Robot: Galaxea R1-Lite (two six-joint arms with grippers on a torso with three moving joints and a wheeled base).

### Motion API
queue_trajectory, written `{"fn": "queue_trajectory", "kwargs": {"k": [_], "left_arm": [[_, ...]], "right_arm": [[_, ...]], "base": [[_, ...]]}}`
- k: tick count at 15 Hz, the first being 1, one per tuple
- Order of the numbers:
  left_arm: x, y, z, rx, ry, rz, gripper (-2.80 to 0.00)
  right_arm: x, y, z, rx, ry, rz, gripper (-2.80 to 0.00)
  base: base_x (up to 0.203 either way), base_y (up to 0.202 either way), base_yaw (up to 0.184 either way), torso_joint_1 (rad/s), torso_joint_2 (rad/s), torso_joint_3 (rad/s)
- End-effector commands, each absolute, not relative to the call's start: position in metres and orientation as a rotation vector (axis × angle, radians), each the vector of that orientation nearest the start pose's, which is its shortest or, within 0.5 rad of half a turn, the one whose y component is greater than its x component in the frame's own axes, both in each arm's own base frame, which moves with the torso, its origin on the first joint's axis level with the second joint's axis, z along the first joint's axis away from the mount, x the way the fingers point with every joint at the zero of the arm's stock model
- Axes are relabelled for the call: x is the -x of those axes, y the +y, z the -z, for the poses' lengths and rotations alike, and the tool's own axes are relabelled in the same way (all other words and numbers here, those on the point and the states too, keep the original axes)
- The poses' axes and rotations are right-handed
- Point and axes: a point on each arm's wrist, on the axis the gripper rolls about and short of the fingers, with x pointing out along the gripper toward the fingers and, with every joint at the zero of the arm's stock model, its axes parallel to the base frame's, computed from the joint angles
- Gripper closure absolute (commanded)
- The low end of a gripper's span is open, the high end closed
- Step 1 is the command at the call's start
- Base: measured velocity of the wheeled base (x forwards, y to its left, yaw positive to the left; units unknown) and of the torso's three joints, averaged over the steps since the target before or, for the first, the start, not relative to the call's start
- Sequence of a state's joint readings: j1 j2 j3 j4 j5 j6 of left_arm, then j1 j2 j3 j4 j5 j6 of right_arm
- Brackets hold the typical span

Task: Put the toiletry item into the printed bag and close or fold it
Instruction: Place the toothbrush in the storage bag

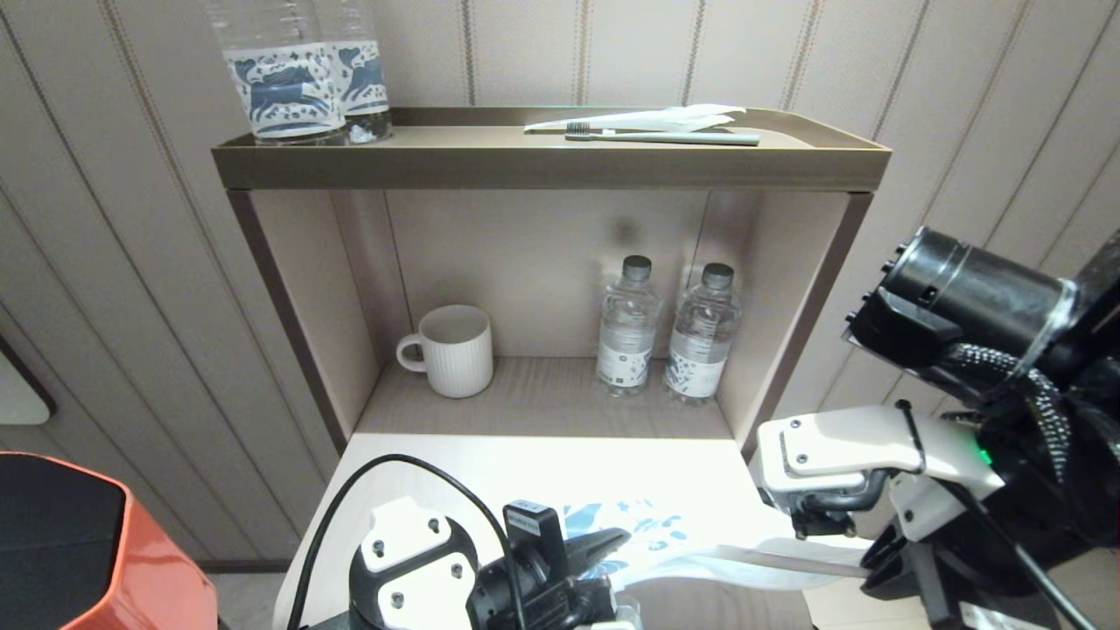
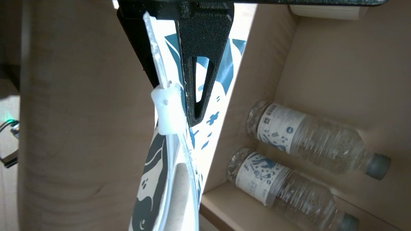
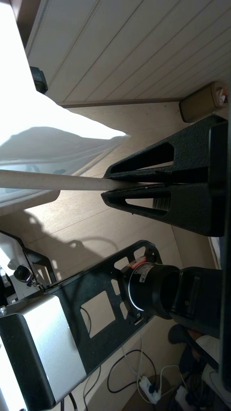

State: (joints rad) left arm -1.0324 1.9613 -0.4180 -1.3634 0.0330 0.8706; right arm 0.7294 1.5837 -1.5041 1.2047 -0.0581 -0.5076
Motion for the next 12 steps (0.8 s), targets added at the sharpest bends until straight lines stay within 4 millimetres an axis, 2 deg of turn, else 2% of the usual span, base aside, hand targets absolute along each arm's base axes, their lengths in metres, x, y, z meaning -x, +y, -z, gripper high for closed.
{"fn": "queue_trajectory", "kwargs": {"k": [1, 9, 12], "left_arm": [[-0.153, -0.253, -0.089, -0.886, -0.297, 1.0, 0.0], [-0.159, -0.255, -0.09, -0.884, -0.296, 1.002, 0.0], [-0.159, -0.255, -0.085, -0.893, -0.28, 1.01, 0.0]], "right_arm": [[-0.164, 0.144, -0.26, 0.936, 1.074, -0.889, 0.0], [-0.177, 0.156, -0.258, 0.938, 1.071, -0.889, 0.0], [-0.183, 0.159, -0.257, 0.938, 1.074, -0.887, 0.0]], "base": [[0.0, 0.0, 0.0, 0.0, 0.0, 0.0], [0.0, 0.0, 0.0, 0.0, 0.0, 0.0], [0.0, 0.0, 0.0, 0.0, 0.0, 0.0]]}}
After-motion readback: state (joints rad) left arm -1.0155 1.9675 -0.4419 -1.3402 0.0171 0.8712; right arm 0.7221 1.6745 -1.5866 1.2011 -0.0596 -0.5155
